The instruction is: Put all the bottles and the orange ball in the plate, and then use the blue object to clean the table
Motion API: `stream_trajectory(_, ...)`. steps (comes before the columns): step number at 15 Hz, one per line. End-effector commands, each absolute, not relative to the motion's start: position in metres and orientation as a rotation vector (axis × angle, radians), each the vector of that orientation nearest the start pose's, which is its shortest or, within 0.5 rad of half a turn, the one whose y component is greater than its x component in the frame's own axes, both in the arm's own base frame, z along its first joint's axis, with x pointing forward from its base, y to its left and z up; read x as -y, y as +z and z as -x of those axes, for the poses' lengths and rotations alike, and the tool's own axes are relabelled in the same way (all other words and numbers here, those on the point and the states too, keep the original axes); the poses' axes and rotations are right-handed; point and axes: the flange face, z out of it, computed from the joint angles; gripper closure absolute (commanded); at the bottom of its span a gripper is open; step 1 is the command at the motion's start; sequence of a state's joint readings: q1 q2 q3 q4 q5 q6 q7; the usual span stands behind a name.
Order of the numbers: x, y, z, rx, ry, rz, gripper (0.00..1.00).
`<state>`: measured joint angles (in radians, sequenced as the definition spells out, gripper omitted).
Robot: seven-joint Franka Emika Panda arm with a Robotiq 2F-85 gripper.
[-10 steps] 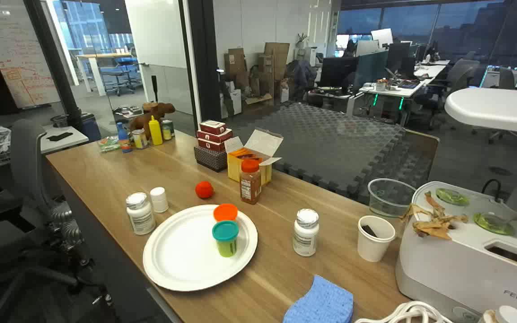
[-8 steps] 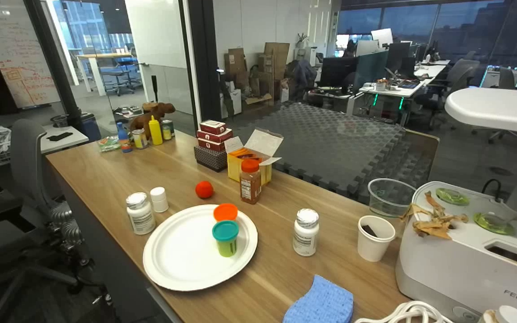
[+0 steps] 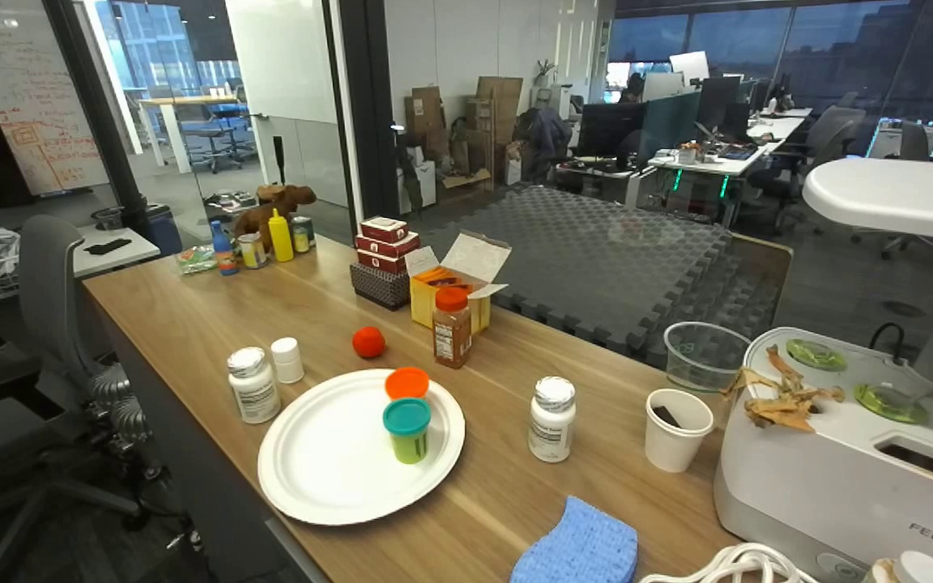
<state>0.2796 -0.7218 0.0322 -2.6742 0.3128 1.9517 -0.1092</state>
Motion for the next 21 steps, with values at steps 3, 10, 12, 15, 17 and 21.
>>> stream_trajectory(3, -0.114, 0.447, -0.338, 0.338, 0.015, 2.869, 0.0)
stream_trajectory(10, -0.088, 0.434, -0.444, 0.018, -0.137, 2.931, 0.0)
stream_trajectory(12, -0.081, 0.424, -0.475, -0.079, -0.151, 2.975, 0.0)
stream_trajectory(15, -0.074, 0.409, -0.517, -0.221, -0.187, 3.056, 0.0)
stream_trajectory(17, -0.071, 0.397, -0.544, -0.316, -0.224, 3.117, 0.0)
stream_trajectory(21, -0.063, 0.376, -0.592, -0.448, -0.265, 3.204, 0.0)
